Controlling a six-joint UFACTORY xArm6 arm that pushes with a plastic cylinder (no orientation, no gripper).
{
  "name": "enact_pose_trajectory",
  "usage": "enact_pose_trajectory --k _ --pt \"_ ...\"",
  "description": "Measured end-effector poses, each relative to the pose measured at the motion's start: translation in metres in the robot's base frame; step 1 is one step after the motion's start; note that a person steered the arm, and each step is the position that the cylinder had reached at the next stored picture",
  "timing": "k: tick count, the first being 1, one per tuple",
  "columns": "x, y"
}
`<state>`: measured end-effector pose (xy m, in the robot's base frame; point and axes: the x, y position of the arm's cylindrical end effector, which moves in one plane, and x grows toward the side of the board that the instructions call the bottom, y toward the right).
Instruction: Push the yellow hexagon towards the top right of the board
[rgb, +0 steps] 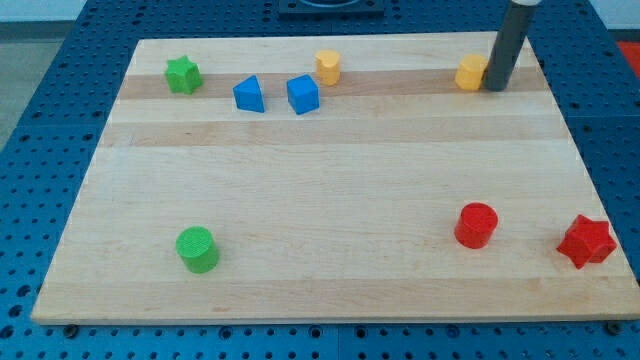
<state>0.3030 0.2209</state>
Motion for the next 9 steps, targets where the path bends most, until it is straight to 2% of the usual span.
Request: enact_pose_trajectory --k 1,3,4,5,6,9 --pt "-0.004 0.000" --pt "0.072 -0.015" --pt "0.052 -0.093" --pt "0.052 -0.115" --pt "0.032 -0.122" --pt "0.015 -0.096"
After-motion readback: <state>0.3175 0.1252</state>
